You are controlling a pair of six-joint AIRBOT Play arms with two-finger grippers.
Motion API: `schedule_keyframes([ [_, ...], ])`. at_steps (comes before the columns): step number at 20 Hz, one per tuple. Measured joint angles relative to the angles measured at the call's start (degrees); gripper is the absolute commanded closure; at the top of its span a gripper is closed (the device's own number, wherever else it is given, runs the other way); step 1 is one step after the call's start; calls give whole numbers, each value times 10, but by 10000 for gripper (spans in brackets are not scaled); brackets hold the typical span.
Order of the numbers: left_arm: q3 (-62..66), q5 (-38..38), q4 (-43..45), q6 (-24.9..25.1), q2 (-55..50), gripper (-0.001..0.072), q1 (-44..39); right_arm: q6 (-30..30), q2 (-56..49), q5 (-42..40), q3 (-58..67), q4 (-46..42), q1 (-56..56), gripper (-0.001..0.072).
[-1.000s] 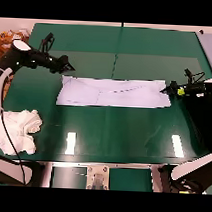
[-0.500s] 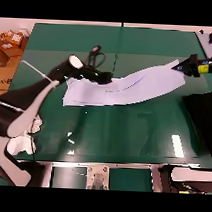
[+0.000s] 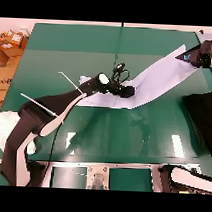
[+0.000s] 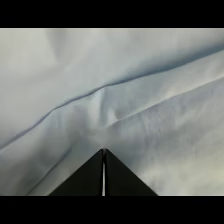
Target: Fold the shirts.
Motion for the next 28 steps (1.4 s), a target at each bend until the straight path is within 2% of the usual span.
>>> schedule_keyframes([
  [4,54,-123,15,-9,-1,684,48,2,0,-7,-15,3,5,700],
  [9,165,-344,133,-64,21,683,156,36,0,-50,-26,12,73,700],
  [12,193,-426,191,-78,56,683,231,69,-7,-117,-46,13,161,700],
  [18,207,-485,234,-85,113,683,363,113,-103,-359,-76,25,408,695],
  [19,208,-489,237,-83,118,683,380,115,-132,-413,-77,36,450,557],
  [20,208,-492,239,-80,120,683,393,117,-162,-471,-78,50,490,345],
  [21,208,-495,241,-76,122,683,403,117,-191,-525,-77,66,523,232],
  [24,209,-499,245,-66,126,683,421,120,-265,-629,-67,101,587,234],
  [25,209,-499,246,-64,126,683,425,120,-276,-639,-64,109,591,262],
  [27,209,-500,246,-60,127,683,429,120,-283,-624,-61,115,578,606],
  [28,209,-499,247,-58,127,683,430,120,-277,-613,-60,115,559,634],
])
